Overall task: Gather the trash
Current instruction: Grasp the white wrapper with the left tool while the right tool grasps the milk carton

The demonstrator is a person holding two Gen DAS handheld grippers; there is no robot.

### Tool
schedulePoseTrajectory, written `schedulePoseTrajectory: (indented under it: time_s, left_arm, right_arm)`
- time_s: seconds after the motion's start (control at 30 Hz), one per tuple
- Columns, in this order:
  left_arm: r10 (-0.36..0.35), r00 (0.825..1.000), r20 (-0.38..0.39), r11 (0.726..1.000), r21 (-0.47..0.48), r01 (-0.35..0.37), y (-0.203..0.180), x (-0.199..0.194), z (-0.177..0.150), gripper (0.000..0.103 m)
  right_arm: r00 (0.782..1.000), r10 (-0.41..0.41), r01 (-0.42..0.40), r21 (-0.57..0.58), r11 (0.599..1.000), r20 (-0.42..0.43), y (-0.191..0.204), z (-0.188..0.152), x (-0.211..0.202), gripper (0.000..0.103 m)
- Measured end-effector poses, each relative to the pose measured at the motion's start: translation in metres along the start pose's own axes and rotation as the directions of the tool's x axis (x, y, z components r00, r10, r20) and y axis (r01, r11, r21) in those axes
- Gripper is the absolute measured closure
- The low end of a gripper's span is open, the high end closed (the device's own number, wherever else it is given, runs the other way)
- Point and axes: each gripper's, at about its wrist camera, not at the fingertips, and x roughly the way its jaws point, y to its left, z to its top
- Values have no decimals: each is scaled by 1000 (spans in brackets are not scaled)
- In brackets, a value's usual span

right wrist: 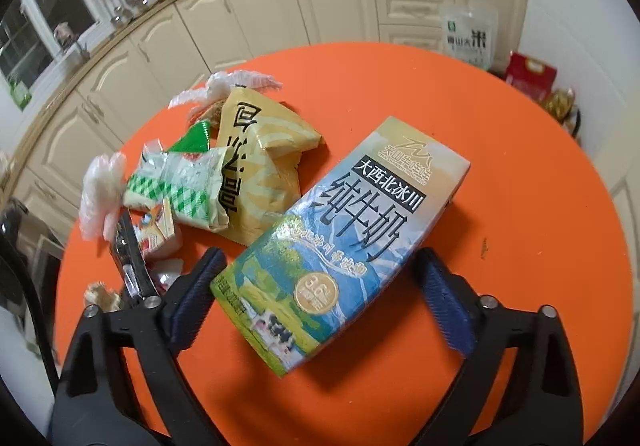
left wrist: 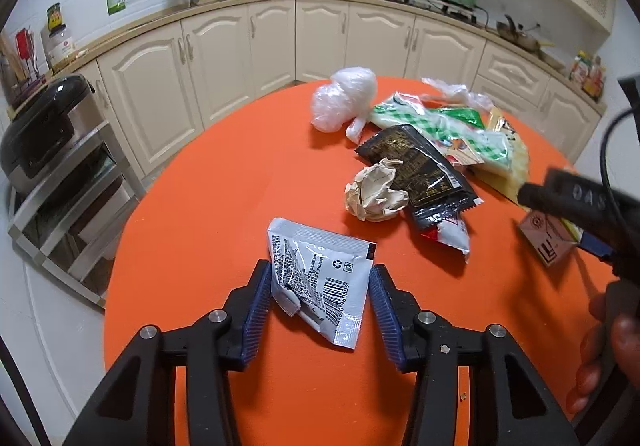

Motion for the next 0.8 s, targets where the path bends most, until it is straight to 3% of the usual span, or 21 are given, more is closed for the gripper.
schedulePoseTrajectory:
  time_s: [0.13, 0.27, 0.4, 0.6, 0.7, 0.73, 0.8]
  left_arm:
    - [-7, 1000, 8, 1000, -15, 7, -5, -18, -13, 63]
    - [-11, 1000, 28, 1000, -26, 12, -4, -36, -20, 78]
    - [-23, 999, 25, 999, -37, 24, -2, -51, -32, 89]
    - [-17, 1000, 12, 999, -42, 18, -4, -66, -47, 86]
    - [-13, 1000, -4, 999, -40, 12, -5, -68, -43, 76]
    - [-9, 1000, -6, 999, -38, 9, -6, -67, -43, 66]
    - [-15, 1000, -6, 999, -28, 15, -9, -64, -42, 64]
  right_arm:
    - [999, 53, -53, -42, 998, -8, -7, -4, -8, 35]
    - [993, 111, -113, -103, 988, -23, -14, -14, -21, 51]
    - [987, 151, -157, -146, 977, -52, -28, -31, -35, 57]
    - [986, 155, -163, -165, 973, -63, -38, -40, -42, 55]
    - [990, 135, -141, -182, 973, -47, -32, -33, -35, 49]
    - [992, 121, -128, -203, 971, -44, -28, -32, -32, 50]
    - [993, 108, -116, -232, 966, -49, -24, -35, -28, 56]
